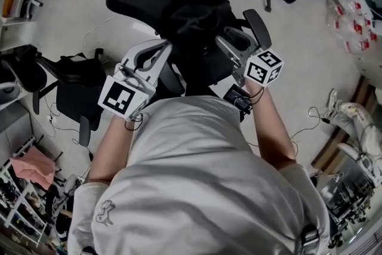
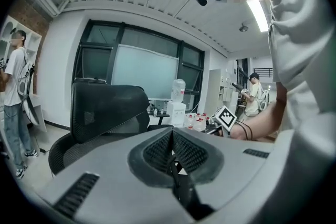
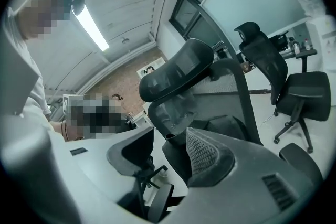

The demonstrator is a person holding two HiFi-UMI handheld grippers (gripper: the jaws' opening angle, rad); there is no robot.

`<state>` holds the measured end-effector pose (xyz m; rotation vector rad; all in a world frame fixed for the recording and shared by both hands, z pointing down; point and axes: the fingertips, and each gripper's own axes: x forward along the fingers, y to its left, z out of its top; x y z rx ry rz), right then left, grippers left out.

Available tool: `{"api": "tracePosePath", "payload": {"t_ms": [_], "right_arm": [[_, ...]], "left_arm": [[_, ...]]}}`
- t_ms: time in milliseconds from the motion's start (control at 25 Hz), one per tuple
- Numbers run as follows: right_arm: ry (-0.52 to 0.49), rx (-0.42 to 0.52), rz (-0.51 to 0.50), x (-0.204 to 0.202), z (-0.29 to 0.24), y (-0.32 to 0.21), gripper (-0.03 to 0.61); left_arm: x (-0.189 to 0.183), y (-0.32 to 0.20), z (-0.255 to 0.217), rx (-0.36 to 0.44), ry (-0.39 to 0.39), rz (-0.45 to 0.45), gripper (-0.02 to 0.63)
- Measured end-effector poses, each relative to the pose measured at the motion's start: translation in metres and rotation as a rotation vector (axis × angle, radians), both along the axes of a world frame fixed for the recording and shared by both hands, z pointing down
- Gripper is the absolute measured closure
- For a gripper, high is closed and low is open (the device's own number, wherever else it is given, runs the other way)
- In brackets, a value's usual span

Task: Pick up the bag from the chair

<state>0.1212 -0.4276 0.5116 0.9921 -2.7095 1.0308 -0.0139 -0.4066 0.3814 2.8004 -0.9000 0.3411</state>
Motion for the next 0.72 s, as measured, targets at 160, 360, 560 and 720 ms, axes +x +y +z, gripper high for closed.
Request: {"api": "tracePosePath", "payload": {"t_ms": [160, 360, 560, 720], "right_arm": [[0.007, -0.036, -0.014, -0.004, 0.019, -0.005, 0.391], [-0.009, -0.072, -0.021, -0.013, 0.037, -0.013, 0.390], [-0.060, -0.096, -0.040, -0.023, 0.047, -0.020, 0.388], [-0.077, -0.116, -0.050, -0.029, 0.057, -0.026, 0.388]], "left_arm": [[0.002, -0.012, 0.015, -0.048, 0.005, 0.008, 0.603], [0.009, -0.016, 0.035, -0.092, -0.013, 0.037, 0.603], [0.011, -0.021, 0.047, -0.122, -0.016, 0.034, 0.603], [0.011, -0.023, 0.055, -0.133, -0.017, 0.037, 0.603]]}}
